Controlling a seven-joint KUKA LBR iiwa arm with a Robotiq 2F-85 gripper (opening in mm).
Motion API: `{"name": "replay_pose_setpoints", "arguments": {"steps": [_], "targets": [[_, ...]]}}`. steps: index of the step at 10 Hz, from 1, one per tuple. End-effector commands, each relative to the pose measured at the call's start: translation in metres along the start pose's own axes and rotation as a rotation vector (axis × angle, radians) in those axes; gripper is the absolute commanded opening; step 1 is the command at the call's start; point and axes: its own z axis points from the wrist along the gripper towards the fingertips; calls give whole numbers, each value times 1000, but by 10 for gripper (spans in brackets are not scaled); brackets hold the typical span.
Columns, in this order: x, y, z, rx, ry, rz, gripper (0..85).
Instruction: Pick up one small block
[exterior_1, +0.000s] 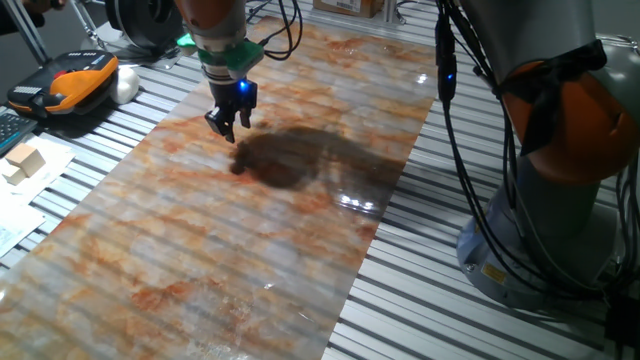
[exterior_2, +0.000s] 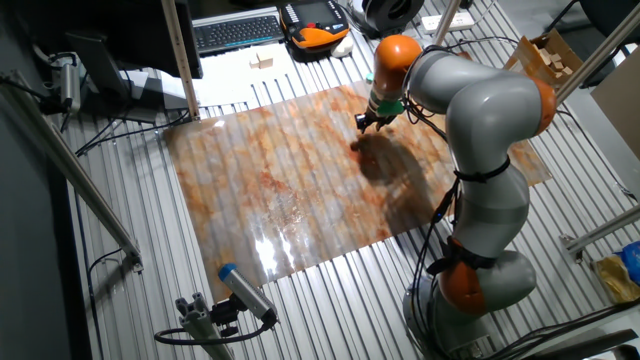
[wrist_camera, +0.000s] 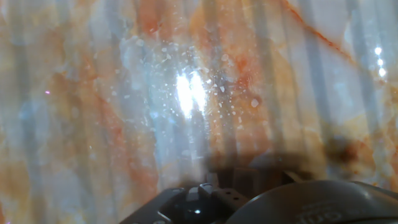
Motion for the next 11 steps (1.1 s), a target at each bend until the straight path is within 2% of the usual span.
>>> {"name": "replay_pose_setpoints", "arguments": {"steps": [1, 3, 4, 8, 9, 11], "targets": [[0, 0, 1, 0, 1, 2, 510], [-1, 0, 3, 2, 7, 6, 510], [0, 1, 4, 2, 9, 9, 340], [0, -1, 7, 5, 7, 13, 340], [0, -1, 8, 5, 6, 14, 510], [1, -1, 11, 4, 1, 17, 510]]}}
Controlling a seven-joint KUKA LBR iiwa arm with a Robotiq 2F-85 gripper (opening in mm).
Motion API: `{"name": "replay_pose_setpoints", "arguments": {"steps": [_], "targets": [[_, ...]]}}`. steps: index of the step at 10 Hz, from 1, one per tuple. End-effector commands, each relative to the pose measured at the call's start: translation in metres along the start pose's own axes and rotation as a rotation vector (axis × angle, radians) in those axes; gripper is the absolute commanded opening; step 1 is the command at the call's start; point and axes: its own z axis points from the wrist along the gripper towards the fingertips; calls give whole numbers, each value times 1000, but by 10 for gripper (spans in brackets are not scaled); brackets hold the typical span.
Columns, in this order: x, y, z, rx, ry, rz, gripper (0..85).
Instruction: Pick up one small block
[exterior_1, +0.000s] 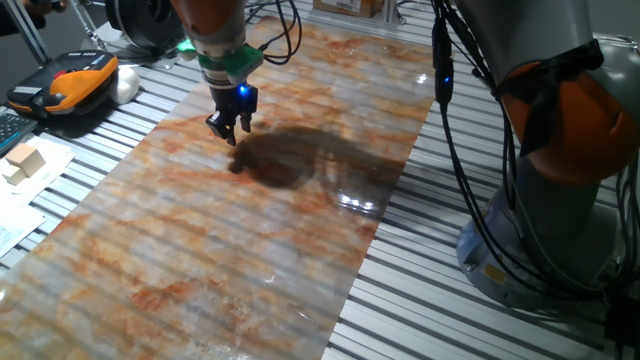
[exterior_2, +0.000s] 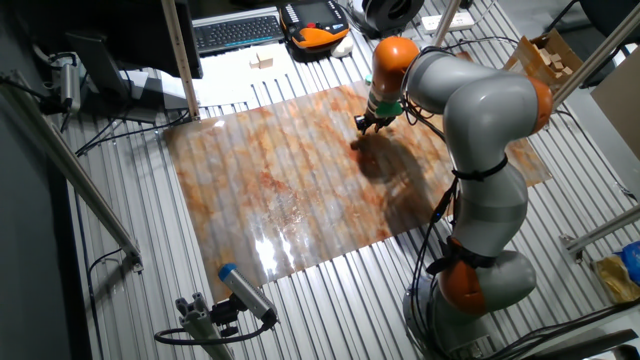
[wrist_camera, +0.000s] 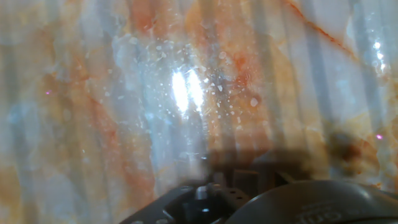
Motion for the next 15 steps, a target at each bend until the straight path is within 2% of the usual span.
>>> {"name": "replay_pose_setpoints", "arguments": {"steps": [1, 7, 15], "targets": [[0, -1, 1, 0, 0, -1, 510], [1, -3, 17, -9, -9, 3, 510], [10, 0, 22, -8, -15, 16, 510]]}}
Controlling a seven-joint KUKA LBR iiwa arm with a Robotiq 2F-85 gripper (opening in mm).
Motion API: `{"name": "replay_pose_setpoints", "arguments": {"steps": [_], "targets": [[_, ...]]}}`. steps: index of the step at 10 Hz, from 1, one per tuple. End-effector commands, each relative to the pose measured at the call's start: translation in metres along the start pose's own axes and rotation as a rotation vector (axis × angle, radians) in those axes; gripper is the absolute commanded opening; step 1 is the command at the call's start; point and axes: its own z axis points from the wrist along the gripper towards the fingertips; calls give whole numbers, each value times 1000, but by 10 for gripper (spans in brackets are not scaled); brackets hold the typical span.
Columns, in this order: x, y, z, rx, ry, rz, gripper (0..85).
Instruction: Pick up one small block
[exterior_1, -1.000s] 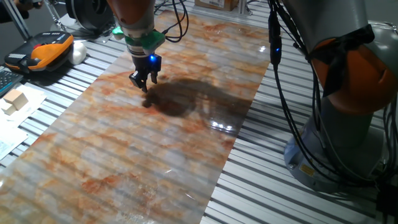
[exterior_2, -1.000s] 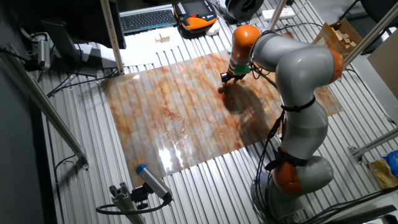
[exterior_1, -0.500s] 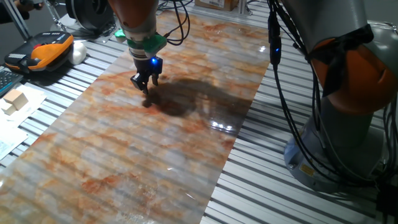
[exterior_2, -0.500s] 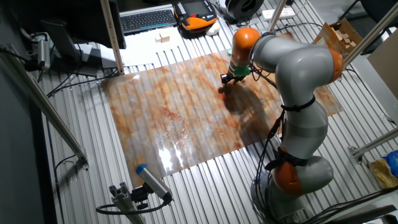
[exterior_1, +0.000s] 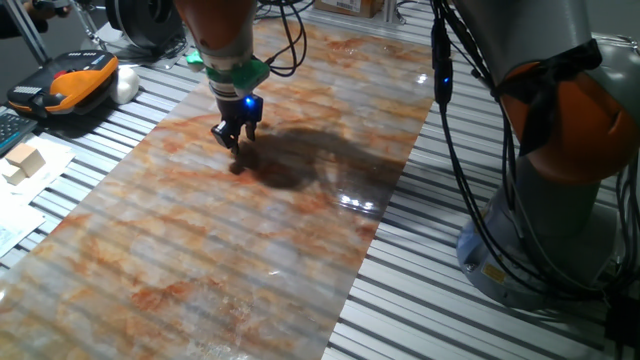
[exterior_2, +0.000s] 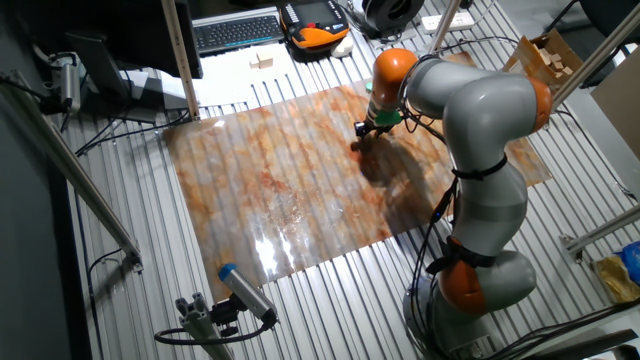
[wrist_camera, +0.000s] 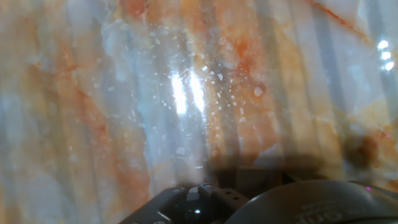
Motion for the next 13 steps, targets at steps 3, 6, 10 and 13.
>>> {"name": "replay_pose_setpoints", "arguments": {"steps": [3, 6, 10, 13], "targets": [[0, 1, -3, 2, 3, 2, 340], [0, 0, -2, 6, -1, 0, 340], [0, 0, -2, 11, -4, 2, 340], [0, 0, -2, 15, -8, 28, 340]]}}
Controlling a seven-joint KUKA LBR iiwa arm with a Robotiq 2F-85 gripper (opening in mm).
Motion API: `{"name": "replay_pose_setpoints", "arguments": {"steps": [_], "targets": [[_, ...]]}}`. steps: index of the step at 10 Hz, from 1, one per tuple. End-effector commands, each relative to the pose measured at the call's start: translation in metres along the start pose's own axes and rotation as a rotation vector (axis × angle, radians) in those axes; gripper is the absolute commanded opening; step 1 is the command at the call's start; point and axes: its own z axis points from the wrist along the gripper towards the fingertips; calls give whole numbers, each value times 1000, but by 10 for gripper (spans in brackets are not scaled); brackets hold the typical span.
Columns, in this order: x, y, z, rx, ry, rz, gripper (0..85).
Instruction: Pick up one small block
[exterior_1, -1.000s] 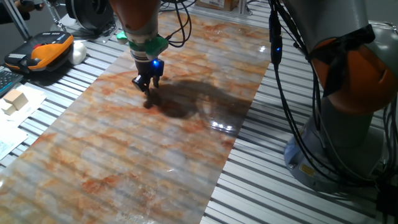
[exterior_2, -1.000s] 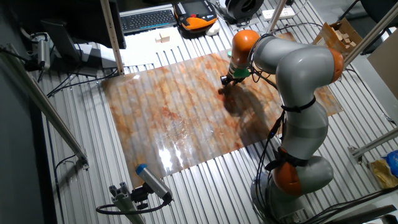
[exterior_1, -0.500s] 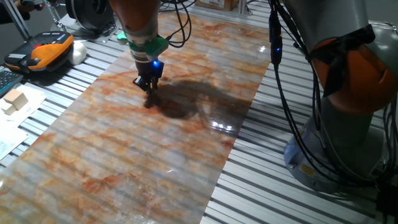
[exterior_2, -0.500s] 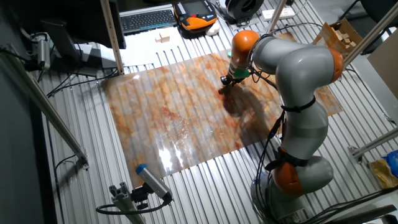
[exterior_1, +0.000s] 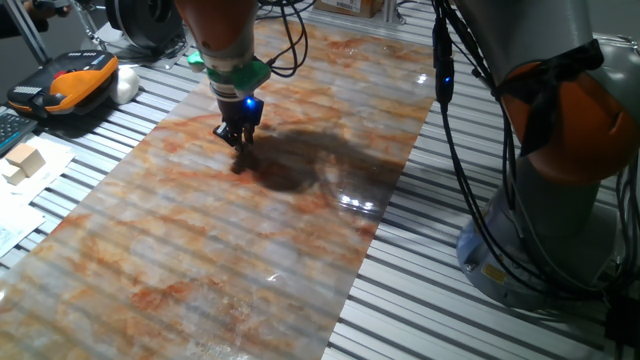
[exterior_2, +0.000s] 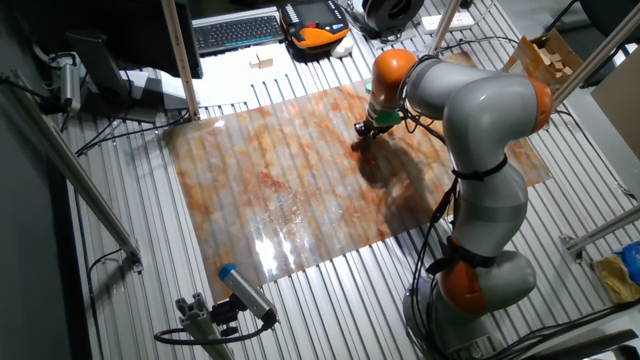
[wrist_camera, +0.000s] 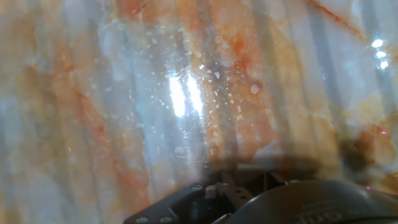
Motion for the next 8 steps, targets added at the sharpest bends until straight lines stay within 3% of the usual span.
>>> {"name": "replay_pose_setpoints", "arguments": {"steps": [1, 2, 8], "targets": [[0, 0, 0, -2, -1, 7, 340], [0, 0, 0, -8, -2, 16, 510], [-2, 1, 4, -8, -8, 24, 510]]}}
